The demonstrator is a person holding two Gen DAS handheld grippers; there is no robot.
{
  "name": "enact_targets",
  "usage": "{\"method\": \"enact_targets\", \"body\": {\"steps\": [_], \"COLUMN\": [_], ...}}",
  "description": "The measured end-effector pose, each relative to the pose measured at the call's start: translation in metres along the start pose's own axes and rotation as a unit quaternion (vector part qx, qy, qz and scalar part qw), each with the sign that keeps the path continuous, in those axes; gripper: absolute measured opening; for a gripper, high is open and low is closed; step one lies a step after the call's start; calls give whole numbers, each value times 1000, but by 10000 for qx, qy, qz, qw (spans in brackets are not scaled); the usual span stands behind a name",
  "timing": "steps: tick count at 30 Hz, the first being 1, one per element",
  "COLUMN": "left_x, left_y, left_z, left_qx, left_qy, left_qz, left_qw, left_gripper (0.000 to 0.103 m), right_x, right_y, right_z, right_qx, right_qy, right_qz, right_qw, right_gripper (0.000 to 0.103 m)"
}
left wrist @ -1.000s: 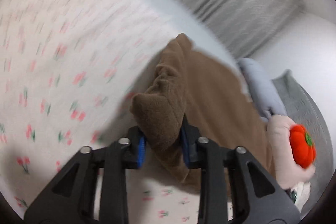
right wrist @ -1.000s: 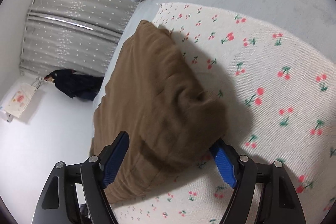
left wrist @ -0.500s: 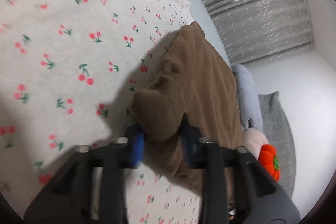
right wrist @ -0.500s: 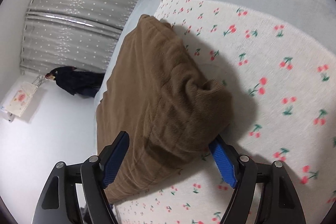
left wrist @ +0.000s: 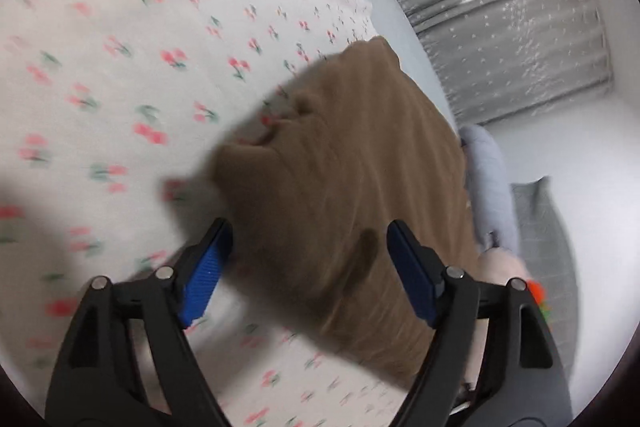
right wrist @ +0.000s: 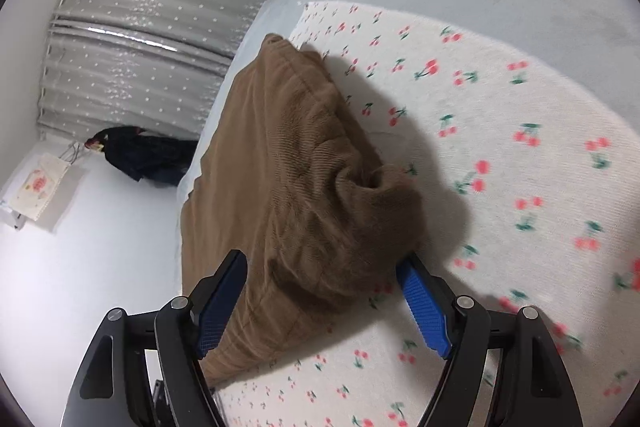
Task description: Fold large clothes
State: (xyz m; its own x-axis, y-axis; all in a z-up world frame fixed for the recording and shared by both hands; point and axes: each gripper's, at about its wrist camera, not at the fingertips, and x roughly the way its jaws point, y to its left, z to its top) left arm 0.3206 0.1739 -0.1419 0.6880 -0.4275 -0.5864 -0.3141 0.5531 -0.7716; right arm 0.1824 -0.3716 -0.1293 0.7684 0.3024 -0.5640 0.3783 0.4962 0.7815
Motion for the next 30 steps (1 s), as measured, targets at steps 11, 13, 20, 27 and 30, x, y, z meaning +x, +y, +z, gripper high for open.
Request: {"method": "enact_targets", "body": {"steps": [11,13,20,27,30], "left_x": [-39,-59,-49,-57,-44], "left_y": [-23,-28,36,48,46], "left_z": [6,3,-3,-1,-6], "left_qx": [-16,87,-134,-376,-473], "left_qy": [-520,-562,122,-195,16], "left_qz": [-539,-581,162,-337,-389], "left_qw": [9972,9967,9997,9985,9981], "left_gripper": [24,24,48,77,79], "right_x": [-21,-41,-60,-69,-79], "right_y": [10,20,-22,-45,-28], "right_z": [-2,-8,-28,-24,-24], "right_qx": [388,366,1059,1549,1249], "right_qy": [-601,-589,101,247,42], "right_qz": [630,673,353,452,42], "right_qw": [9954,9953,9937,9866,9921], "right_gripper": [21,21,35,49,51]}}
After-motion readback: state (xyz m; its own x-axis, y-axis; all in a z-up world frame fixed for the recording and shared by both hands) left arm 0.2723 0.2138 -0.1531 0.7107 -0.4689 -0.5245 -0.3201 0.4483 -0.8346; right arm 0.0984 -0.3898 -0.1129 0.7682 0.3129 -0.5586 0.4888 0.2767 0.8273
